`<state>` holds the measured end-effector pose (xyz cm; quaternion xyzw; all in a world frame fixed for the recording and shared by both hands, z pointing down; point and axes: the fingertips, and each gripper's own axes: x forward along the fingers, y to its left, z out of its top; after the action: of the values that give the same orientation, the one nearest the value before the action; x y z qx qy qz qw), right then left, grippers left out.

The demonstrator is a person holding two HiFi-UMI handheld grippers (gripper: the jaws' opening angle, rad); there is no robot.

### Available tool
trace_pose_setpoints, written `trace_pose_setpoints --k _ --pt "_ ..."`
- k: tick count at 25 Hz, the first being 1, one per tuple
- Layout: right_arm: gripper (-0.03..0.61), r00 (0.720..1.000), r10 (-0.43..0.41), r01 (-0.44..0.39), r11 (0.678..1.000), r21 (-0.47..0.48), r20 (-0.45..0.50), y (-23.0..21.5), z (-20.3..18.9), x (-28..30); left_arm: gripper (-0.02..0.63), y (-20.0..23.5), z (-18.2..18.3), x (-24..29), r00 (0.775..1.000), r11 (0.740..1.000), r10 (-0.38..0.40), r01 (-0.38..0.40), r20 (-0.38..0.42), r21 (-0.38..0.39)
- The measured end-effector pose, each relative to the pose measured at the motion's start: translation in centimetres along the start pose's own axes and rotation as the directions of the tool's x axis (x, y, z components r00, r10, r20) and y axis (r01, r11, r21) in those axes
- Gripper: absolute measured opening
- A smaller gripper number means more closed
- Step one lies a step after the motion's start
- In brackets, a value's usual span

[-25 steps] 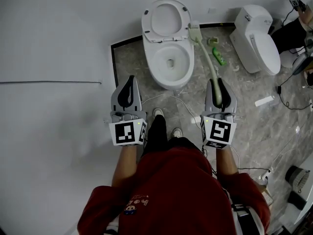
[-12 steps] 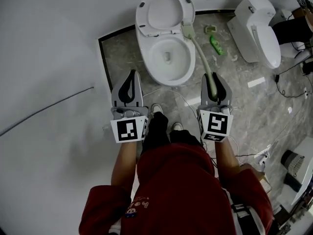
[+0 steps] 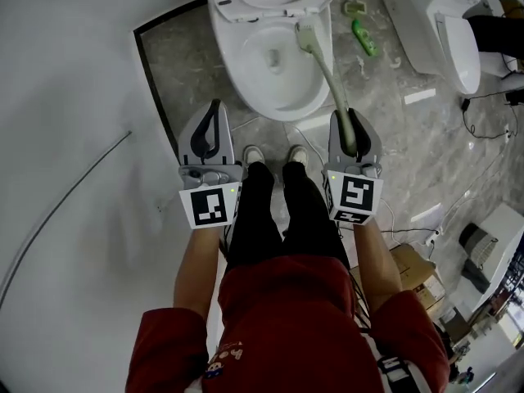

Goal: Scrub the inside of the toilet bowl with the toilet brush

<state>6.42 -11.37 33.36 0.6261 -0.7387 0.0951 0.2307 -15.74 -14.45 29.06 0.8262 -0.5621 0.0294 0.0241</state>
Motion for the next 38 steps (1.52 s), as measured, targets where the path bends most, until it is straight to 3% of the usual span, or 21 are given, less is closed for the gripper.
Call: trace_pose_setpoints --k 11,14,20,27,29,31,33,34,38 --pt "0.114 0.971 0.075 -0.093 0.993 -0.072 -0.229 1.2 -19.4 10.2 0.006 -3.4 -17.2 2.8 0.989 0.997 0.007 -0.018 -0.145 -0.077" --pt "0.114 0.967 0.061 -0.088 0.991 -0.101 -0.247 0.3 -22.3 11.6 0.006 -4.2 -20.7 3.3 0.985 0.996 0.017 -0.031 -0.174 -0.082" --pt "0.114 0.967 0.062 -0.108 0.979 -0.175 -0.247 1.2 -24.5 12.6 0.006 -5.0 -24.7 3.7 0.979 0.995 0.040 -0.057 -0.202 -0.082" --pt "0.114 0.926 0.216 -0.204 0.976 0.073 -0.309 5.9 -26.5 11.9 0.006 -5.6 -25.5 3.8 0.972 0.995 0.037 -0.056 -0.233 -0.077" --pt "0.114 0.917 0.291 -0.238 0.948 0.209 -0.272 7.1 -25.2 11.5 0.006 -5.6 -25.3 4.0 0.972 0.996 0.037 -0.055 -0.233 -0.074" --pt "0.114 0.911 0.357 -0.276 0.899 0.341 -0.204 7.6 -23.5 11.0 0.006 -5.6 -25.0 4.2 0.973 0.996 0.037 -0.055 -0.229 -0.072" --pt "0.114 0.910 0.385 -0.293 0.860 0.418 -0.154 7.7 -22.4 10.7 0.006 -5.6 -24.9 4.3 0.974 0.996 0.038 -0.055 -0.225 -0.070" --pt "0.114 0.911 0.382 -0.287 0.856 0.431 -0.153 7.6 -22.5 10.9 0.006 -5.6 -24.9 4.4 0.974 0.996 0.037 -0.054 -0.225 -0.070" --pt "0.114 0.916 0.301 -0.194 0.910 0.365 -0.264 5.9 -26.5 13.0 0.006 -5.9 -25.2 4.8 0.972 0.996 0.030 -0.049 -0.233 -0.073"
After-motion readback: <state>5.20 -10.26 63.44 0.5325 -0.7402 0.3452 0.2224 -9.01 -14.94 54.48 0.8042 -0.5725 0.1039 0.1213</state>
